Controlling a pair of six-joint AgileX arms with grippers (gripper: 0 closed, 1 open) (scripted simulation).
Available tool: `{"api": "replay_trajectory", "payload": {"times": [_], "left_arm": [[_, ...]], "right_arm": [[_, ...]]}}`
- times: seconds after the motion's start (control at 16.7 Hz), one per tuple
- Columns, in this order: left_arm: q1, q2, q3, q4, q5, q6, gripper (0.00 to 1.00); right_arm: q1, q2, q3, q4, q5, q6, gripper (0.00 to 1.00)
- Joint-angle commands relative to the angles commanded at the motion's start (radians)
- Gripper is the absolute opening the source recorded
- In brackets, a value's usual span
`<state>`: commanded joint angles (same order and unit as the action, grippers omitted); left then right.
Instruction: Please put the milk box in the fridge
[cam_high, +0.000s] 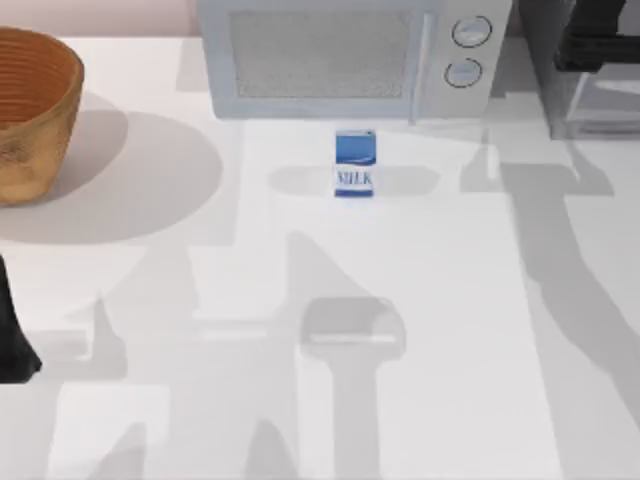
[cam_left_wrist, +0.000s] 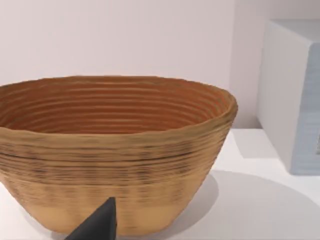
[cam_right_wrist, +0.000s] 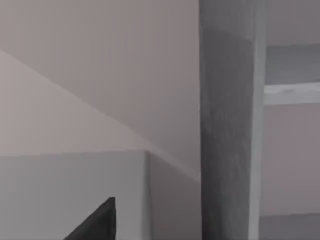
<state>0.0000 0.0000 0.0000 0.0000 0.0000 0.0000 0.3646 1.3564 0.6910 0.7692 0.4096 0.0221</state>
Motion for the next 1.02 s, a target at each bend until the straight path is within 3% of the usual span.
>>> {"api": "replay_trajectory", "payload": {"times": [0.42, 1.02], "left_arm": [[0.0, 0.0, 0.0, 0.0, 0.0, 0.0, 1.0], [0.0, 0.0, 0.0, 0.0, 0.0, 0.0, 1.0]], "right_arm": [[0.179, 0.476, 0.304, 0.268, 0.157, 0.023, 1.0], [0.357, 1.032, 0.487, 0.363, 0.338, 0.079, 1.0]]}}
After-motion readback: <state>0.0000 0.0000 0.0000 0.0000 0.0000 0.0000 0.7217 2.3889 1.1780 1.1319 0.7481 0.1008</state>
